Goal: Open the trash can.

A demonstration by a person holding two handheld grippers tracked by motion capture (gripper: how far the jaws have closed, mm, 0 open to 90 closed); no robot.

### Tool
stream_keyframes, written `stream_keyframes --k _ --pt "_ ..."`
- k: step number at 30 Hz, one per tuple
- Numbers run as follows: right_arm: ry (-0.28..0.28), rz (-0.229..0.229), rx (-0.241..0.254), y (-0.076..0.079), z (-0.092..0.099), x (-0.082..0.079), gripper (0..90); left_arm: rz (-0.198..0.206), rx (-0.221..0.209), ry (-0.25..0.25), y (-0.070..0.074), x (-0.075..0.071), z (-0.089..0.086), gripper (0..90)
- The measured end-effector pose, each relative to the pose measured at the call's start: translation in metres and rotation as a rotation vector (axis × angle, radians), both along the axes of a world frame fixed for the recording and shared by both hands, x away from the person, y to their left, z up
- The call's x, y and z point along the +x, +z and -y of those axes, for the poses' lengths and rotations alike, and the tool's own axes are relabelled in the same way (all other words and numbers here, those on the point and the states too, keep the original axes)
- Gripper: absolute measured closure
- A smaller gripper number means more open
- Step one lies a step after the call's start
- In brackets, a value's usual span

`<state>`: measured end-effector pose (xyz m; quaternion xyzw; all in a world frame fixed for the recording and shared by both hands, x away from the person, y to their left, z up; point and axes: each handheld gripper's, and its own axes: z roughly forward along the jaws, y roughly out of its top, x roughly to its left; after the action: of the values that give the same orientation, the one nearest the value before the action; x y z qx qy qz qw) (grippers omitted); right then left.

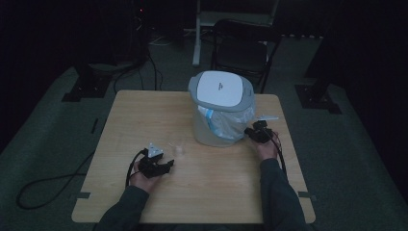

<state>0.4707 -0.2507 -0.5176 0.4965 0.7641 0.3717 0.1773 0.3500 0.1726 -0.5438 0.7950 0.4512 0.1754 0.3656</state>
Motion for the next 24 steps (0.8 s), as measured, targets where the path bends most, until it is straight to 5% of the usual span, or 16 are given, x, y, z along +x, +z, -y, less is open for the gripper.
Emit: stream_keyframes --k 17,24 --pt "0.03 0.038 -0.029 0.0016 -0.0071 -0.0016 90.0 0.0 0.0 0.0 0.0 0.0 0.0 41.7" --pt "0.04 0.035 0.01 -0.0009 -0.0076 0.0002 90.0 0.0 0.001 0.0 0.0 0.0 0.0001 41.7"
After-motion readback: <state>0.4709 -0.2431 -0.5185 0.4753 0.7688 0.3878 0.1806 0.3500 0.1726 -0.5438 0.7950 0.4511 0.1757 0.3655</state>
